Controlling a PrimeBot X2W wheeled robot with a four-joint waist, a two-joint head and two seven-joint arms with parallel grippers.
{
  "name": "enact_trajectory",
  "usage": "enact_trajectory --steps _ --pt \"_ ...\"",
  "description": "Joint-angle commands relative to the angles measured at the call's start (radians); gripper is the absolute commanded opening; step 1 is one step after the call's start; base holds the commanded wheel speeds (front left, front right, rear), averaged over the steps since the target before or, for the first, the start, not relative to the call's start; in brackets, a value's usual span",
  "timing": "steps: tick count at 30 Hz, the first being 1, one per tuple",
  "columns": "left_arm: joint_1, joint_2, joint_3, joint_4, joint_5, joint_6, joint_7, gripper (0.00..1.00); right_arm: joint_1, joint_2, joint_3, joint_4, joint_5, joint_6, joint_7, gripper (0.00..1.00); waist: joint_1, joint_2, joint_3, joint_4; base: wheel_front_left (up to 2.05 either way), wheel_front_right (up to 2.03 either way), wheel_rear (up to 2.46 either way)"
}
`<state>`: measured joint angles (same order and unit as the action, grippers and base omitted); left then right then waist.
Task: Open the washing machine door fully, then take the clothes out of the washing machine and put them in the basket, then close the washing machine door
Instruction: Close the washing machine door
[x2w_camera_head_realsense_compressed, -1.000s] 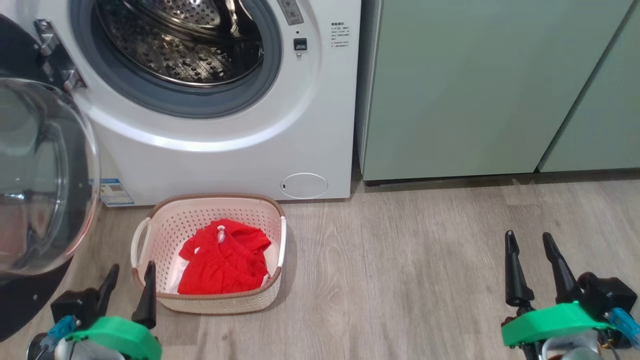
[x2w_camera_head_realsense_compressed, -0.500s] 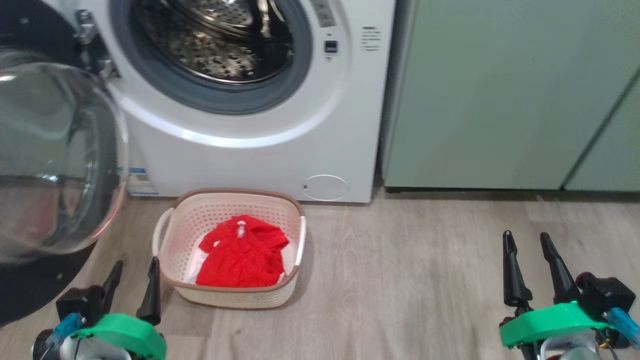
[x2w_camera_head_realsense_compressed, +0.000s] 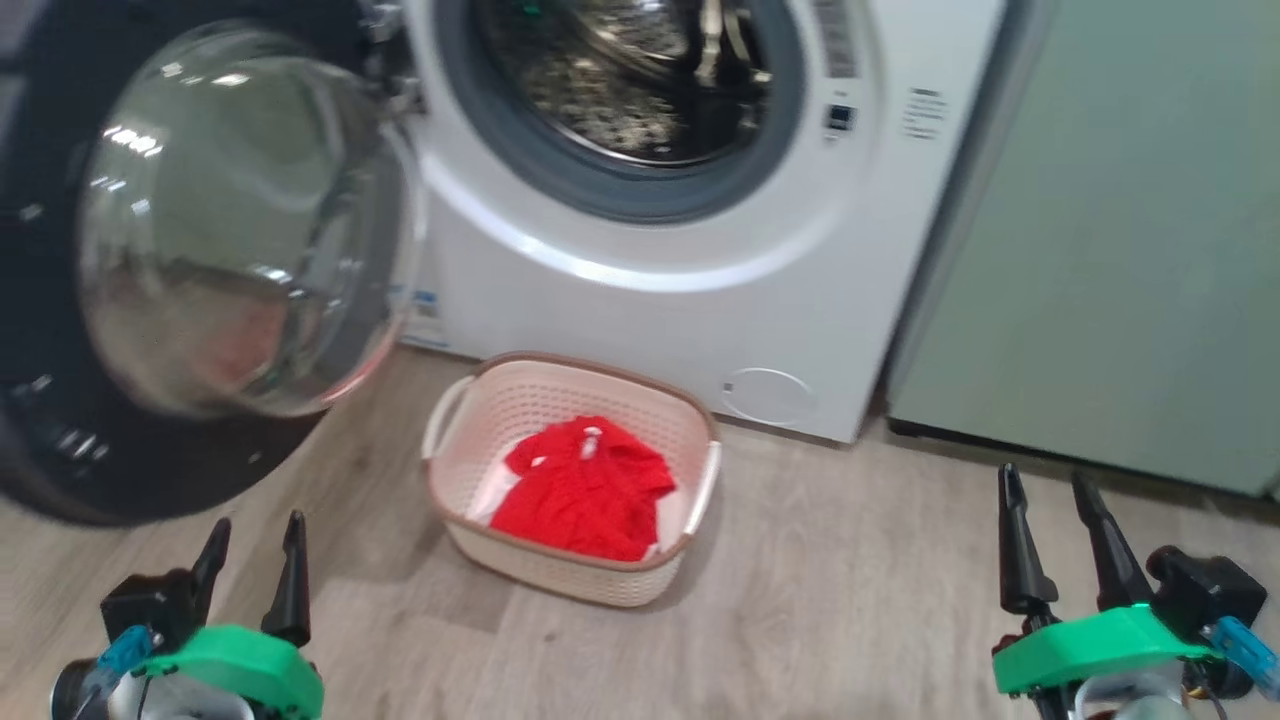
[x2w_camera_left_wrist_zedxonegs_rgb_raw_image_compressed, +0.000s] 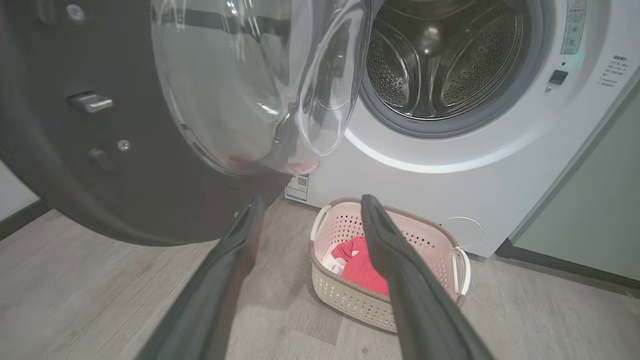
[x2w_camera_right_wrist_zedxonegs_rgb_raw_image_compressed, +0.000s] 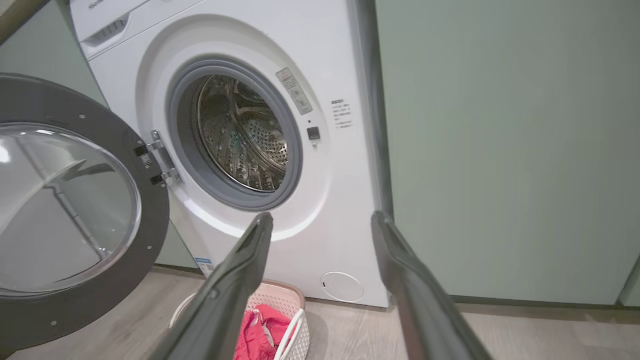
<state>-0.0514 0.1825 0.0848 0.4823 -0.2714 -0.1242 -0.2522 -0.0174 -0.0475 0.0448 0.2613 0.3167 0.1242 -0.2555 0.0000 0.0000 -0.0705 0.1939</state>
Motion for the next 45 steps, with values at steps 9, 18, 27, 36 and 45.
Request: enact_trajectory --steps 9,18,27,36,45 --pt "-0.073 0.015 0.05 -0.015 0.021 -0.004 -0.01 1.0 -0.02 -0.003 0.027 -0.03 0.02 0.007 -0.006 1.0 0.0 0.0 -0.008 0.21 0.0 0.0 0.0" --pt "-0.064 0.016 0.126 -0.042 0.009 -0.004 -0.01 1.0 -0.093 -0.003 0.087 -0.009 0.022 0.007 -0.006 1.0 0.0 0.0 0.033 0.288 0.0 0.0 0.0" --pt "-0.044 -0.013 0.232 -0.071 -0.044 -0.005 -0.01 0.0 -0.151 -0.003 0.128 0.02 0.026 0.007 -0.006 1.0 0.0 0.0 0.055 0.303 0.0 0.0 0.0" --pt "-0.169 0.117 0.282 -0.015 -0.465 -0.006 0.087 0.0 -0.143 -0.003 0.135 0.025 0.036 0.007 -0.006 1.0 0.0 0.0 0.054 0.3 0.0 0.0 0.0" --pt "-0.449 0.273 0.429 0.164 -0.818 0.061 0.441 0.0 -0.125 -0.003 0.112 0.024 0.04 0.007 -0.006 1.0 0.0 0.0 0.041 0.288 0.0 0.0 0.0"
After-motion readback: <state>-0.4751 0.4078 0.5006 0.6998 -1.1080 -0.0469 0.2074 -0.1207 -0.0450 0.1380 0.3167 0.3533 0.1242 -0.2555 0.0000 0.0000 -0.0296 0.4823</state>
